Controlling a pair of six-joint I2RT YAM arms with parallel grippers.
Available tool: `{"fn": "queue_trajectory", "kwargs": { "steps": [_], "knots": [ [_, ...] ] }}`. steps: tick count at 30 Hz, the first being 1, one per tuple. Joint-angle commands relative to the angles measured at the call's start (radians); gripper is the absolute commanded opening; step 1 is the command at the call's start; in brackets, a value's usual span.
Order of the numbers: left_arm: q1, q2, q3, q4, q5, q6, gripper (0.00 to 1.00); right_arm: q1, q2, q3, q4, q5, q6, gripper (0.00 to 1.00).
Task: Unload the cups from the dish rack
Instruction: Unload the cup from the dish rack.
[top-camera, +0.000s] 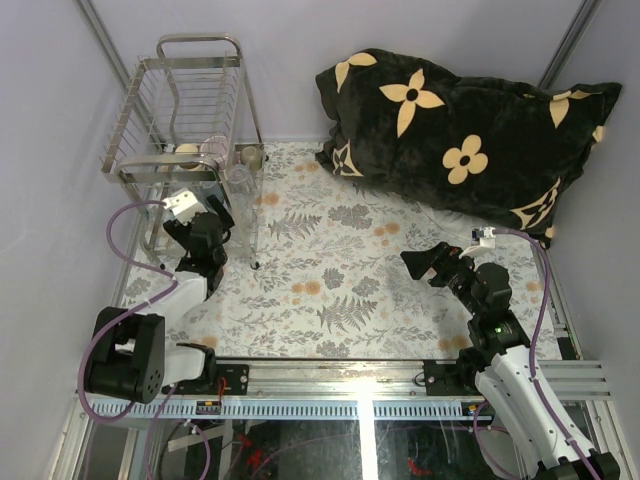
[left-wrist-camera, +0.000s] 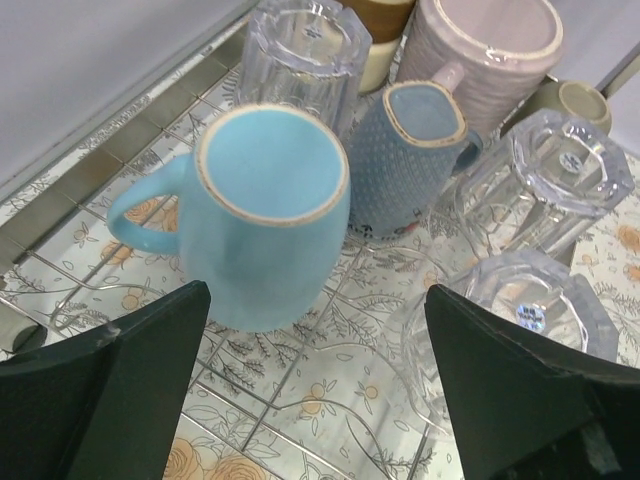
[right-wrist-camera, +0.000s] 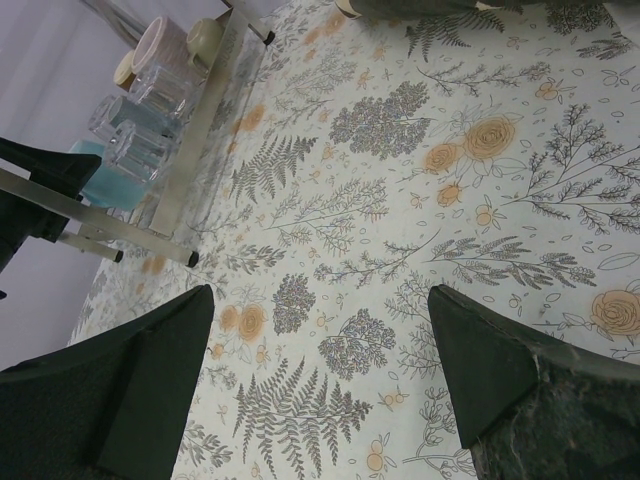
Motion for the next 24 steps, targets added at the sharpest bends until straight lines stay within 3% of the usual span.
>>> {"fn": "queue_trajectory", "kwargs": {
  "steps": [1, 15, 24],
  "knots": [
    [-0.019, 0.006, 0.011, -0.001, 0.017, -0.010, 0.88, 0.003, -0.003, 0.002, 0.043, 0.021, -0.012, 0.95],
    [-0.044, 0.059, 0.016, 0.076, 0.137, -0.027, 0.87, 0.004, 0.012, -0.003, 0.054, 0.022, -0.010, 0.95],
    [-0.045, 0.002, -0.041, 0.084, 0.027, -0.062, 0.88, 0.003, 0.015, -0.003, 0.057, 0.017, -0.010, 0.95]
  ]
}}
